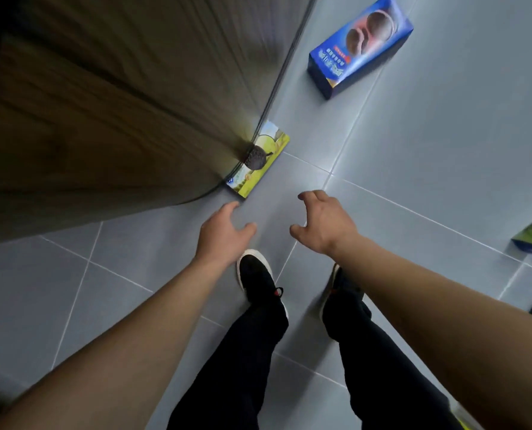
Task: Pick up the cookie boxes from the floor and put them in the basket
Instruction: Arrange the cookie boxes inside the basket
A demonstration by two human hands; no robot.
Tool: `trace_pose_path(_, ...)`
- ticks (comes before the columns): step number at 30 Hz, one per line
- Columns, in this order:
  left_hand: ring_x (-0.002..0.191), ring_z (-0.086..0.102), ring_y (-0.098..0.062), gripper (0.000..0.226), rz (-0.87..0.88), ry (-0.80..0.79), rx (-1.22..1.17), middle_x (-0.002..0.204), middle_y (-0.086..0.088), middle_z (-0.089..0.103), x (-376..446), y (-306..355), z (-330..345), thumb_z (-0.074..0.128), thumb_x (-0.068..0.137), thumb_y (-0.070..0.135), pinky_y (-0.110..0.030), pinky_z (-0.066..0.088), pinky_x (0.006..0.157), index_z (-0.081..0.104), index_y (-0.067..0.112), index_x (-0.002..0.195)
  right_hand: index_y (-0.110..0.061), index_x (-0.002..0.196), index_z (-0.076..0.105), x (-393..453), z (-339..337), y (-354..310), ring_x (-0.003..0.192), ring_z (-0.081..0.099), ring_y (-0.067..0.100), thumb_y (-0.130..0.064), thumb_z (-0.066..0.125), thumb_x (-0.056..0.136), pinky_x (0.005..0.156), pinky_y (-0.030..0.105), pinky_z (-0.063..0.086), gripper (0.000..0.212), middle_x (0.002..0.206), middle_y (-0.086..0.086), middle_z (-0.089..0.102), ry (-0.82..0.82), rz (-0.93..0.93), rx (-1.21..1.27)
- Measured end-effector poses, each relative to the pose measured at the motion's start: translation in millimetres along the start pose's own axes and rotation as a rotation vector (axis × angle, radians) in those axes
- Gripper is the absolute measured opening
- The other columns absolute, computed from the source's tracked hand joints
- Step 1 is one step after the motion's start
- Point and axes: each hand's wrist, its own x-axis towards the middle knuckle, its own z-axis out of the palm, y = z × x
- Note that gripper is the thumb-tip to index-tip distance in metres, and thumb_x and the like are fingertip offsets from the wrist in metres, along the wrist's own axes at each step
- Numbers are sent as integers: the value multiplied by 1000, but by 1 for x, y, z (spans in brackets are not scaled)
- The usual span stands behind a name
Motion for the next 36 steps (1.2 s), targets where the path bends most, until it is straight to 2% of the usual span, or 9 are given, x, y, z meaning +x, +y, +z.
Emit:
trace_pose_path(4, 130, 47, -23, 63, -44, 36, -51, 143, -4, 50, 89, -35, 49, 63, 86, 38, -33, 37, 106, 44, 17, 142, -13, 146, 35, 96, 54, 18, 131, 40, 33, -38, 63, 85, 101, 41, 44, 71, 146, 9, 38, 30, -1, 30)
trace_pose_path(7, 127, 49, -23, 59, -88, 66, -139, 137, -2, 54, 141, -54, 76, 63, 87, 38, -29, 37, 96, 46, 18, 139, -12, 144, 37, 156, 83, 25, 130, 41, 34, -35, 65, 84, 102, 39, 41, 70, 145, 12, 38, 95, 2, 94)
trace_pose_path(11, 118, 54, -23, 60, -226, 168, -459, 124, 0, 57, 188, -76, 110, 67, 84, 37, -34, 45, 99, 47, 15, 135, -12, 146, 33, 215, 102, 27, 130, 43, 33, -29, 67, 82, 102, 38, 40, 74, 147, 12, 35, 261, 17, 274)
trace_pose_path(15, 106, 62, -24, 35, -301, 208, -753, 109, 3, 63, 225, -86, 129, 68, 76, 35, -44, 51, 96, 53, 29, 107, -12, 153, 18, 269, 98, 26, 137, 38, 31, -26, 72, 78, 109, 37, 36, 94, 157, 9, 24, 407, 35, 450)
trace_pose_path(19, 101, 63, -16, 43, -275, 180, -838, 107, 12, 67, 245, -86, 141, 65, 63, 42, -45, 51, 97, 60, 34, 105, -9, 137, 39, 290, 97, 33, 121, 50, 30, -27, 74, 74, 95, 30, 41, 74, 137, 11, 46, 382, 5, 436)
trace_pose_path(22, 97, 67, -13, 31, -265, 179, -850, 99, 12, 71, 227, -88, 152, 65, 65, 38, -46, 52, 96, 64, 30, 95, -8, 122, 40, 263, 109, 55, 109, 55, 27, -30, 76, 75, 81, 25, 38, 63, 124, 10, 54, 367, 96, 513)
trace_pose_path(28, 98, 65, -11, 36, -307, 149, -969, 100, 15, 68, 131, -64, 155, 67, 66, 37, -48, 50, 97, 53, 31, 99, -16, 105, 33, 143, 112, 97, 94, 56, 24, -26, 83, 72, 78, 33, 44, 61, 112, 9, 57, 321, 251, 577)
trace_pose_path(31, 99, 68, -22, 40, -311, 133, -1006, 107, -1, 68, 73, -37, 129, 71, 63, 36, -52, 52, 94, 48, 30, 95, -16, 103, 34, 64, 91, 99, 92, 60, 24, -21, 84, 69, 82, 37, 50, 60, 109, 9, 57, 335, 301, 642)
trace_pose_path(36, 96, 69, -25, 54, -241, 83, -894, 106, -8, 67, -30, 6, 50, 75, 57, 46, -54, 54, 88, 48, 24, 97, -17, 104, 37, -60, 28, 75, 81, 59, 15, -25, 83, 73, 71, 24, 43, 56, 98, 0, 59, 359, 345, 705)
